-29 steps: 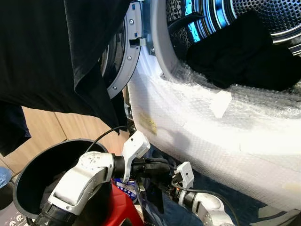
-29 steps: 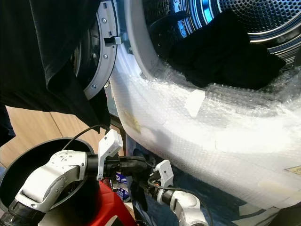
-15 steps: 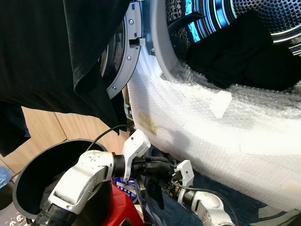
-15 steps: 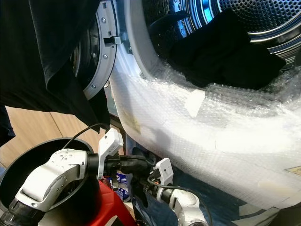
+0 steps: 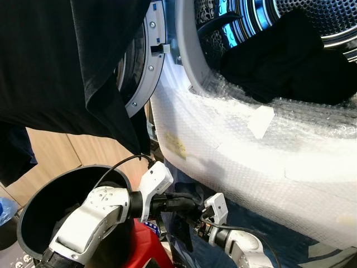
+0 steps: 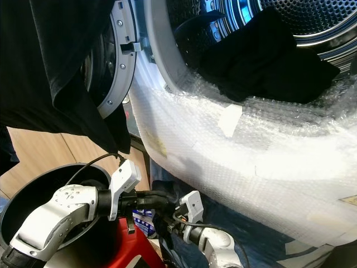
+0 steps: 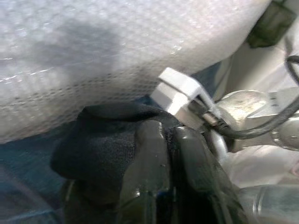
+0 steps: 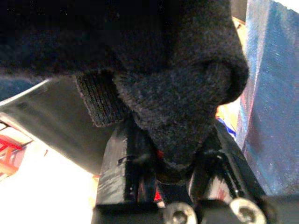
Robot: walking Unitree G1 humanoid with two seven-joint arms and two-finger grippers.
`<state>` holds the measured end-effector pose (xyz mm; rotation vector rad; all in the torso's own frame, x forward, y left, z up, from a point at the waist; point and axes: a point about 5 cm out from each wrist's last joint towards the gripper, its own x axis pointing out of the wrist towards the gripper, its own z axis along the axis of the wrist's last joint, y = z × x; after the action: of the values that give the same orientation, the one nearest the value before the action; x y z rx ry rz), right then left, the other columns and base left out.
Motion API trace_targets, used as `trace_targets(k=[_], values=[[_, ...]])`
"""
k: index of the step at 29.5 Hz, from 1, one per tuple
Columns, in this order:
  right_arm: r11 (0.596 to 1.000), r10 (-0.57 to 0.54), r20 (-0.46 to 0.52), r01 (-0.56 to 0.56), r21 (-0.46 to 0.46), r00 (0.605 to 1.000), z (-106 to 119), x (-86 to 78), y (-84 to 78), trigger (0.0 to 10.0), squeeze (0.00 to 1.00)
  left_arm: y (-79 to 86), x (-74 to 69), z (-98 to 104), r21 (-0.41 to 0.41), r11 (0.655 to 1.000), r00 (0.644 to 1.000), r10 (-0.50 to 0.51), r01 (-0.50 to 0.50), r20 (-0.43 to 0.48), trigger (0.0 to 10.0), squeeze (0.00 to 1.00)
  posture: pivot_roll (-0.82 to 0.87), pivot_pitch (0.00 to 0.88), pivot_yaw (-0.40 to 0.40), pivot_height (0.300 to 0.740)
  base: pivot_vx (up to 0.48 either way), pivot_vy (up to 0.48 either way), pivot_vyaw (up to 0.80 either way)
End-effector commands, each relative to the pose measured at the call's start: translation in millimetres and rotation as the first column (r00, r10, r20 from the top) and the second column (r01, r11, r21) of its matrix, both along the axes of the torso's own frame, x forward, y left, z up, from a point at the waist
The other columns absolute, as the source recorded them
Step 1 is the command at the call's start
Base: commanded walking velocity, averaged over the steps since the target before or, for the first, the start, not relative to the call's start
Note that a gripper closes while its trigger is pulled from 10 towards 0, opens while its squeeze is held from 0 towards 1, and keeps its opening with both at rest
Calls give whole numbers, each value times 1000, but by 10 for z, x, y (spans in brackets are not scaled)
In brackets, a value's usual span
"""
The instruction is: Clothes washing
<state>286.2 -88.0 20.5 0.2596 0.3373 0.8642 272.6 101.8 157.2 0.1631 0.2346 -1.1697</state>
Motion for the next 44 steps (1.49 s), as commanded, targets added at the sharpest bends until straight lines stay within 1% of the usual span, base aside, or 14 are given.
trace_targets(k=[1,12,21,23,25,28,29,31,32,34,36,38,42,44], values=[[1000,11,5,-11,0,1000,-1,-7,42,0,0,28,-2,-29,27,999,1000,22,-22,10,10000,1000,82,0,83,740,0,0,0],[1000,1,4,-1,7,1000,2,-1,101,0,0,260,6,1,-4,980,977,200,-200,71,10000,1000,110,0,93,740,0,0,0],[1000,-14,-2,14,-6,1000,-41,-34,50,0,0,451,38,6,-50,920,911,392,-389,131,10000,1000,116,0,99,740,0,0,0],[999,-31,-3,31,-7,999,-45,-29,16,0,0,558,85,23,-95,868,856,497,-488,141,10000,1000,114,0,101,740,0,0,0],[999,-32,-2,32,-8,999,-44,-28,10,0,0,592,104,27,-105,848,836,530,-520,144,10000,1000,114,0,101,740,0,0,0],[999,-43,10,43,-6,999,-21,-4,-25,0,0,716,179,32,-155,768,746,641,-621,182,10000,1000,109,0,105,740,0,0,0],[999,-50,21,50,-5,999,0,15,-48,0,0,814,242,3,-171,694,668,720,-699,189,10000,1000,104,0,106,740,0,0,0],[999,-49,28,49,-3,998,12,23,-59,0,0,875,274,-8,-198,639,614,769,-743,179,10000,1000,104,0,107,740,0,0,0],[999,-45,37,45,-4,998,24,27,-68,0,0,932,292,-38,-195,602,572,797,-774,194,10000,0,101,0,106,740,0,0,0],[999,-41,44,41,-6,998,32,29,-78,0,0,970,300,-74,-172,582,545,809,-795,222,10000,0,100,0,105,740,0,0,0],[999,-38,50,38,-9,998,34,26,-98,0,0,1043,303,-135,-194,525,495,850,-829,183,10000,0,98,0,104,740,0,0,0],[999,-30,66,31,-7,997,43,11,-144,0,0,1157,281,-233,-216,428,397,901,-877,173,10000,0,89,0,104,740,0,0,0],[1000,-22,89,23,-14,996,54,-17,-216,0,0,1237,232,-275,-258,348,308,933,-901,184,10000,0,92,0,94,740,0,0,0],[1000,-16,102,18,-17,995,64,-31,-238,0,0,1257,198,-281,-278,330,281,938,-902,202,10000,0,94,0,94,740,0,0,0]])
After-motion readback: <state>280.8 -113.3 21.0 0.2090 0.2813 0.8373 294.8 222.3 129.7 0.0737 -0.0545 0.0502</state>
